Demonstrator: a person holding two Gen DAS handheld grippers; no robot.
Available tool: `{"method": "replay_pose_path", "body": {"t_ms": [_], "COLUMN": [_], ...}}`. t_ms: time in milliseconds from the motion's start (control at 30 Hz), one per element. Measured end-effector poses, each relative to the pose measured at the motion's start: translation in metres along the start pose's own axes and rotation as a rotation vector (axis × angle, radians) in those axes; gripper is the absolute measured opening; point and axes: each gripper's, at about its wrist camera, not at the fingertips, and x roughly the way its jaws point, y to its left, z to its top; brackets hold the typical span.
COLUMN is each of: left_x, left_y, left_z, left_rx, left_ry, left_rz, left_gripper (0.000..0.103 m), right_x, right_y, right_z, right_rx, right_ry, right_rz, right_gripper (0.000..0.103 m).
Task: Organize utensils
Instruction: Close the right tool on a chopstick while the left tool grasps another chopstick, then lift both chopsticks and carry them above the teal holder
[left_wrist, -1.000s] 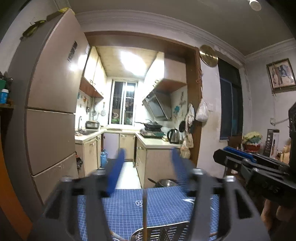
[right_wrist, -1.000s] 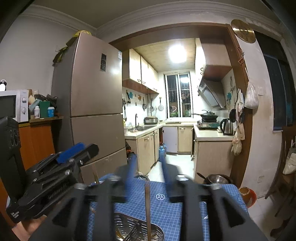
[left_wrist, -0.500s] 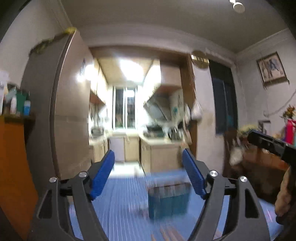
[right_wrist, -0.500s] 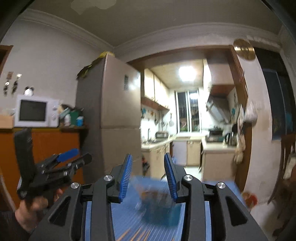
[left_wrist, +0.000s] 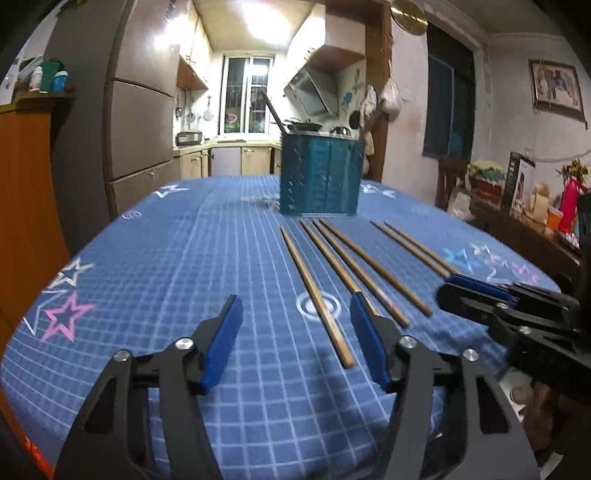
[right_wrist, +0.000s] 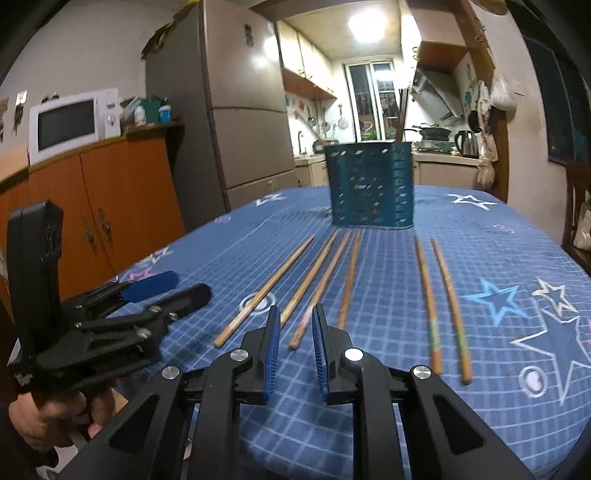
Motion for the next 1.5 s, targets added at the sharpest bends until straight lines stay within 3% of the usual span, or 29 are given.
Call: {"method": "replay_pose_path", "body": {"t_ms": [233,633,733,833,1067,1200,1500], "left_x": [0.001,0.005,0.007,0.007,0.004,0.001,-0.005], "left_y": [-0.009,-0.018,-0.023,-0.025,-0.033,-0.036,-0.032], "left_z": [-0.023,-0.031,-0.033,-0.037,-0.047,-0.052,-0.052], "left_rx": [0.018,0.024,0.030,0.033,0.061,0.064,0.031], "left_ry": [0.010,0.013,0.012,0.003,-0.043,-0.073,-0.099], "left_rz": [-0.014,-0.031,-0.035,-0.024,0.026,0.051,0.066], "left_gripper": [0.040,0.037,0.030,0.020,0.018,0.008,0.005], "right_x": [0.021,0.035,0.034,0.033,0.031,0.030,0.027], "right_y": [0.010,0.006,0.005,0.005,0.007,0.007,0.004], "right_z": [-0.015,-0.016,-0.016,-0.018,-0.022,-0.024,-0.025], "right_rx": [-0.023,-0.012,-0.009,-0.010,-0.020,-0.009,0.005], "right_ry": [0.052,0.048,0.044,0.035,0.016,-0.007,-0.048], "right_rz": [-0.041,-0.073,-0.075,-0.080,-0.093,-0.102,-0.116], "right_gripper": [0.013,0.010,0.010,0.010,0.010,0.009,0.008]}}
